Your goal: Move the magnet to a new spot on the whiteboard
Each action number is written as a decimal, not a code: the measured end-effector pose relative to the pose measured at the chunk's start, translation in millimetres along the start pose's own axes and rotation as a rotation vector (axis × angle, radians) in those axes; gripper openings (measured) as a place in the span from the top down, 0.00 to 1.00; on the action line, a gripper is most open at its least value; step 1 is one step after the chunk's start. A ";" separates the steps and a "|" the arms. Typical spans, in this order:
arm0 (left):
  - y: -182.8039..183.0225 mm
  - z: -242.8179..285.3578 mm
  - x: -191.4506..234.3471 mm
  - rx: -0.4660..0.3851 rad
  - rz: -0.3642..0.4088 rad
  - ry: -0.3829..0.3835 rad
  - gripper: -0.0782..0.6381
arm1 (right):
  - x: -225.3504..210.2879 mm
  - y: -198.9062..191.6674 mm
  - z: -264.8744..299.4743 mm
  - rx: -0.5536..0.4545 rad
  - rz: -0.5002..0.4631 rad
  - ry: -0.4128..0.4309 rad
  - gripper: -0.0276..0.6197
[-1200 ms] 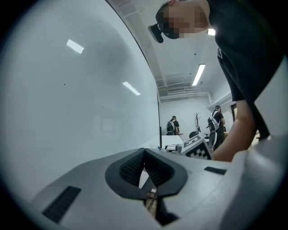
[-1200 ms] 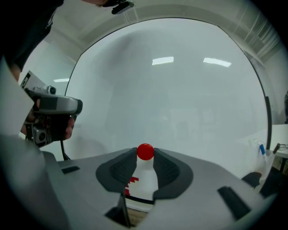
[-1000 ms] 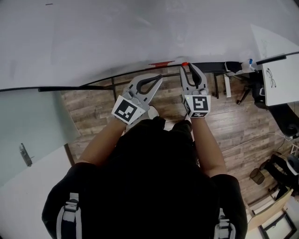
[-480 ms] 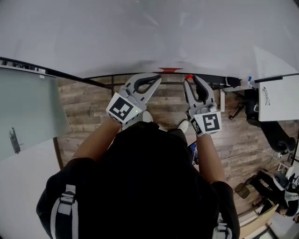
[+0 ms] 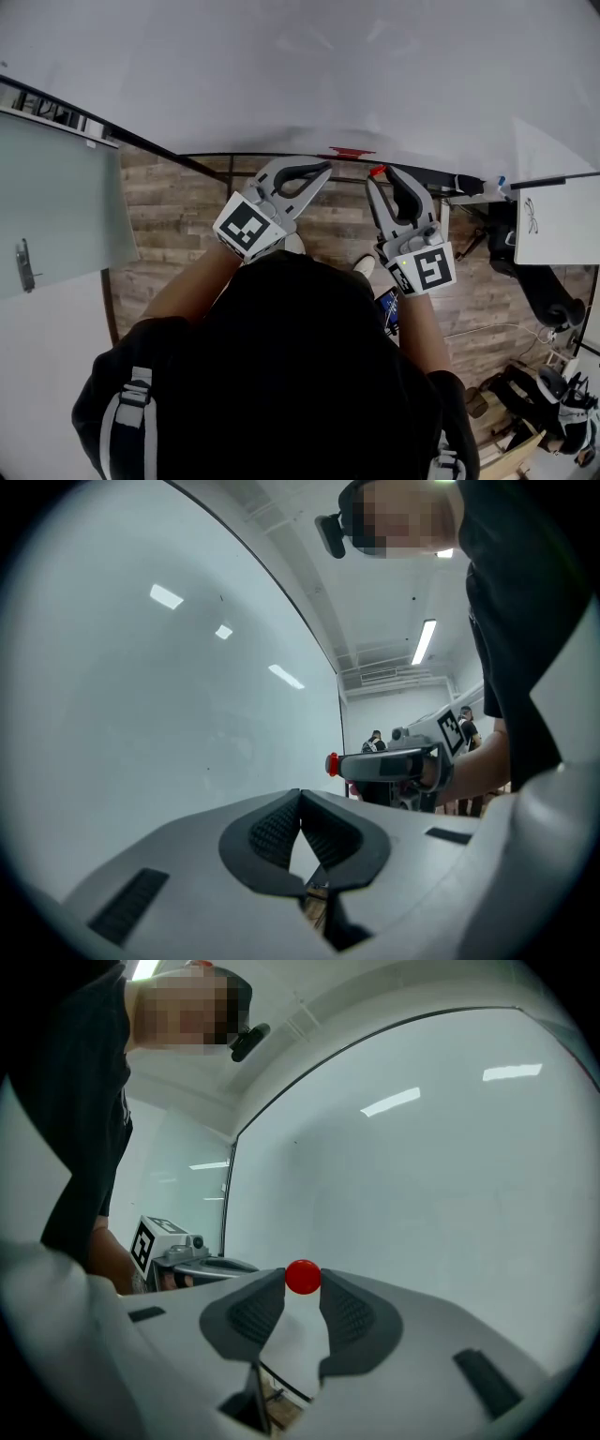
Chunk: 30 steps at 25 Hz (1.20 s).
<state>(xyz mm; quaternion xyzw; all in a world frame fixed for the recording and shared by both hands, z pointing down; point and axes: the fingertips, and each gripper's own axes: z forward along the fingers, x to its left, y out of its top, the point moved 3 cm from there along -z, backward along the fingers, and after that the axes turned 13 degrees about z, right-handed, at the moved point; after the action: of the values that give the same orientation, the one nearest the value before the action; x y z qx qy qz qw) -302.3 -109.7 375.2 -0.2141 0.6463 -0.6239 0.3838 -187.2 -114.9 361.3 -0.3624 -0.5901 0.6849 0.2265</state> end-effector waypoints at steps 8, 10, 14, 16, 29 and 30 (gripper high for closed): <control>3.5 -5.3 1.5 -0.002 -0.009 0.017 0.88 | 6.3 -1.2 6.2 -0.010 0.036 0.037 0.78; 3.4 -4.4 1.8 -0.004 -0.009 0.017 0.88 | 5.4 -0.8 6.3 -0.015 0.040 0.037 0.78; 6.0 -0.9 3.0 -0.002 0.007 0.010 0.88 | 3.0 -0.5 7.1 -0.014 0.039 0.037 0.78; 5.9 -0.5 2.8 -0.003 0.007 0.008 0.88 | 3.1 0.0 7.2 -0.016 0.037 0.037 0.78; 4.0 -4.7 7.5 -0.005 0.005 0.023 0.88 | 2.2 3.0 8.5 -0.029 0.034 0.026 0.78; 3.3 -5.7 8.2 0.000 0.011 0.022 0.88 | 2.5 2.7 8.9 -0.027 0.034 0.025 0.78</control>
<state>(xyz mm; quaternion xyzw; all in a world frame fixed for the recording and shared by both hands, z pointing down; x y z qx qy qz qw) -311.0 -111.7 369.7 -0.2039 0.6517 -0.6240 0.3799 -195.3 -119.3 358.5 -0.3838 -0.5903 0.6761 0.2172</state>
